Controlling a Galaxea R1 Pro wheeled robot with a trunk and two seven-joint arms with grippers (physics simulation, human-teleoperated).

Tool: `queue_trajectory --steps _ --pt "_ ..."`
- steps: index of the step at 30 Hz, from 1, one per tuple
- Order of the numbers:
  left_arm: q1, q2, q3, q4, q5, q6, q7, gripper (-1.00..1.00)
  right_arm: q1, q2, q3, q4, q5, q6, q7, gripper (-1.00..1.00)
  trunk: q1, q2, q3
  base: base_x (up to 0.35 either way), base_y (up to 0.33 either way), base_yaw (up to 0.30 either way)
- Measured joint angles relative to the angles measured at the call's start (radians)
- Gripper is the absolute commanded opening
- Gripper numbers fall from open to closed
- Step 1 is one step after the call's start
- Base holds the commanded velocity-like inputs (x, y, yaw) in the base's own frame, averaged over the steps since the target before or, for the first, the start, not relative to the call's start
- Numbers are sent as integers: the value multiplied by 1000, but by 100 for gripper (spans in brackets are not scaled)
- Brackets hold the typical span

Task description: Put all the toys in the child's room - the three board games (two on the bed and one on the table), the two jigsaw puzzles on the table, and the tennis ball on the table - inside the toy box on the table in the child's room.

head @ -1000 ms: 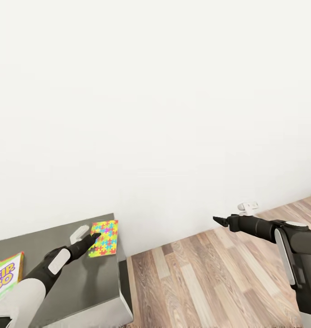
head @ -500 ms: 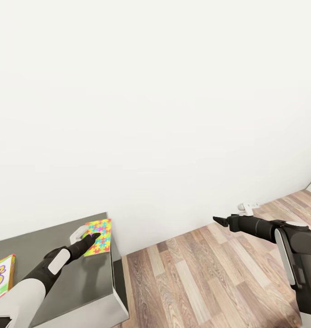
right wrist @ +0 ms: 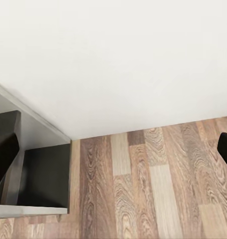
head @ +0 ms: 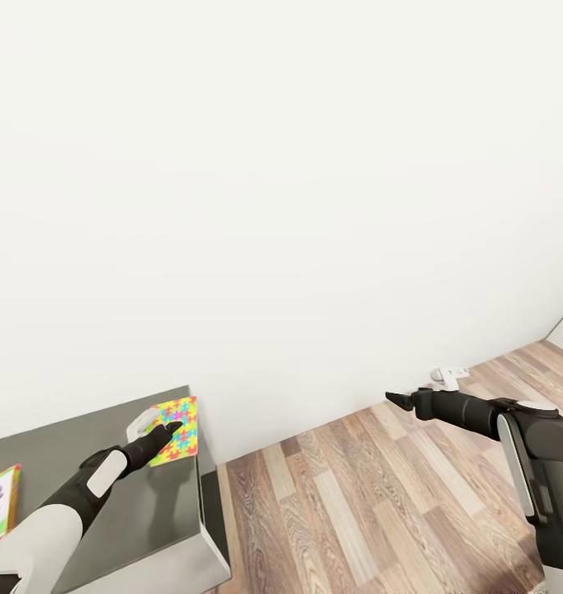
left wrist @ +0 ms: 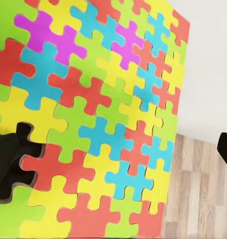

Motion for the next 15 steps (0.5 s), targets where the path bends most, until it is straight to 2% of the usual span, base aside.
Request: queue_trajectory --steps 12,15 --pt "1 0 0 0 0 0 0 100 0 0 0 0 0 0 0 100 0 0 0 0 0 -15" --pt "1 0 0 0 0 0 0 100 0 0 0 0 0 0 0 100 0 0 0 0 0 -102"
